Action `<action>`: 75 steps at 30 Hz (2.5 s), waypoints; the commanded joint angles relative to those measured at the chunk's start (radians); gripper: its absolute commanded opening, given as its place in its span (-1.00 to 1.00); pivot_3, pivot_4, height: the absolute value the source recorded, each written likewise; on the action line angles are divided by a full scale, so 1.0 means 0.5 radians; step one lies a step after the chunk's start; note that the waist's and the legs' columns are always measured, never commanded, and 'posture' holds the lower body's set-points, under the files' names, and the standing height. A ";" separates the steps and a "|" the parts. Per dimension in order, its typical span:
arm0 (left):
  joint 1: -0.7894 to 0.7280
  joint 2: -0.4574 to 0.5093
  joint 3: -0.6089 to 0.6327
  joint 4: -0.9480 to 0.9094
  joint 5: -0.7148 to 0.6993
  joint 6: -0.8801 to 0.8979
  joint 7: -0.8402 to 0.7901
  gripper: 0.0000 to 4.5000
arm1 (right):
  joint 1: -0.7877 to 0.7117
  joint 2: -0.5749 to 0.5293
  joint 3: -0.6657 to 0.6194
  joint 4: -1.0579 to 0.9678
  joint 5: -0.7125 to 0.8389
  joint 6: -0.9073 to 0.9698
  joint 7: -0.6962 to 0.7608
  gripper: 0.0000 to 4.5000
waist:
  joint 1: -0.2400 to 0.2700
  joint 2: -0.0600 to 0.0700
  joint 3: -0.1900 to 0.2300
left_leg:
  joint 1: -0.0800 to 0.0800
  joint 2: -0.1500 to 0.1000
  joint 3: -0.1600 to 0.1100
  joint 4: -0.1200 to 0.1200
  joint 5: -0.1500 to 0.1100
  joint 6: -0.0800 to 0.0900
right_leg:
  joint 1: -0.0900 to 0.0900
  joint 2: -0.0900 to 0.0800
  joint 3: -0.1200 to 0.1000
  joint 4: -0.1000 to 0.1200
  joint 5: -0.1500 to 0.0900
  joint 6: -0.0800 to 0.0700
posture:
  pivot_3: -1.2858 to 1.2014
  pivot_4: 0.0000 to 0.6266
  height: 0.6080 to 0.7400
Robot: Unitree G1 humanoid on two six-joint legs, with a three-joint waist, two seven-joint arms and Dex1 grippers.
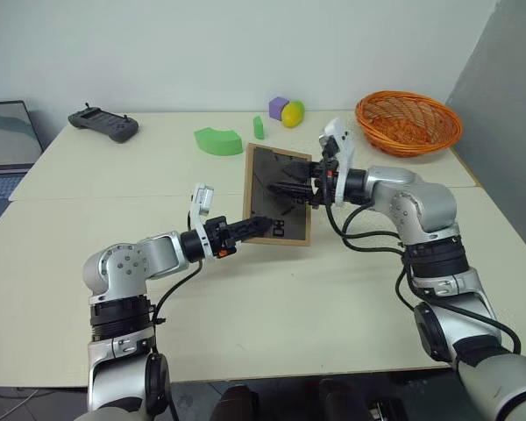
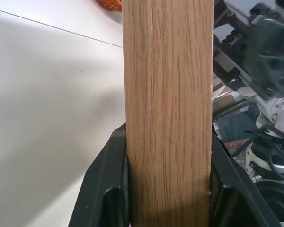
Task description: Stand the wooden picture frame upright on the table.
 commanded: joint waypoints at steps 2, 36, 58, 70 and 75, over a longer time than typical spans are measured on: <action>-0.043 0.046 0.028 -0.100 -0.109 -0.048 -0.026 -0.42 | 0.044 -0.035 0.016 -0.333 0.204 0.113 0.131 0.92 | 0.004 0.000 0.000 | -0.002 0.000 -0.001 0.000 0.000 0.000 | -0.001 0.000 -0.001 0.000 0.000 0.000 | 0.03 -0.52 1.00; 0.011 0.076 0.302 0.171 -1.172 0.535 0.719 -0.42 | 0.223 -0.769 0.564 0.801 -2.629 -3.503 -2.158 0.92 | -0.005 -0.006 0.004 | 0.001 0.002 0.004 0.001 0.008 -0.013 | -0.003 0.003 0.005 0.002 -0.001 0.001 | 0.03 -0.52 1.00; 0.302 0.385 -0.268 -0.077 -2.089 -0.102 1.278 -0.27 | -0.058 -0.748 0.818 1.088 -2.783 -3.644 -2.553 -0.38 | 0.002 -0.006 0.004 | 0.003 0.001 0.004 0.000 0.008 -0.013 | 0.001 0.002 0.005 0.000 0.000 0.000 | 0.03 -0.52 1.00; 0.299 0.884 -0.131 -0.084 -1.759 -0.293 0.973 0.91 | -0.102 -0.725 0.827 1.489 -1.957 -4.008 -1.740 -0.43 | -0.010 -0.007 0.004 | 0.004 0.002 0.004 0.000 0.008 -0.013 | 0.002 0.004 0.005 -0.001 0.000 0.000 | 0.03 -0.52 1.00; 0.301 1.153 -0.406 -0.609 -0.747 -0.686 0.663 1.00 | 0.075 -0.421 0.581 1.169 -0.488 -2.858 -0.108 -0.43 | -0.011 -0.009 0.008 | 0.010 0.004 0.001 -0.002 0.007 -0.011 | 0.011 0.004 0.004 -0.004 0.000 0.000 | 0.03 -0.52 1.00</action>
